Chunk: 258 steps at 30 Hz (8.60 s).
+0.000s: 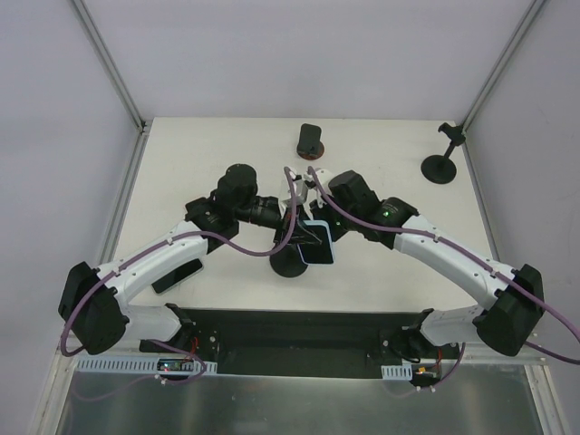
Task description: Place the phone on the phone stand
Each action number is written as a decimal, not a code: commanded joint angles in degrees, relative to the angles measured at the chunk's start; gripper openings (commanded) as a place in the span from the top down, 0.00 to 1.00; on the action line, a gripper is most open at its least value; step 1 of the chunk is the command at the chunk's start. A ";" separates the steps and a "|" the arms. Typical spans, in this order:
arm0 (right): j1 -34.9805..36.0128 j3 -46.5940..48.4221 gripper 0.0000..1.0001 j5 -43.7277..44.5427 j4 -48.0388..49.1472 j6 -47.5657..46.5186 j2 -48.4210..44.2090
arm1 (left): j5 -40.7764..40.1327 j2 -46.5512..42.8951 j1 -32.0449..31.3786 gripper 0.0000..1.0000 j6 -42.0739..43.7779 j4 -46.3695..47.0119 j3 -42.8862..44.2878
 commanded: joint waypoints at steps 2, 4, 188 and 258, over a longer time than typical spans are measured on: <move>0.96 3.11 0.99 -10.61 2.16 1.16 0.39 | 1.67 1.66 -0.32 1.00 8.35 3.61 1.84; 0.88 3.28 0.99 -11.49 2.08 0.98 0.83 | 3.51 3.50 -0.32 1.00 8.89 2.54 2.81; 4.65 -28.98 1.00 19.53 39.62 43.62 -22.03 | -40.36 11.16 -6.82 1.00 19.17 -23.92 12.39; 19.77 11.46 0.01 56.45 0.40 19.35 7.78 | -74.44 -22.06 1.17 0.03 0.01 -9.16 -0.61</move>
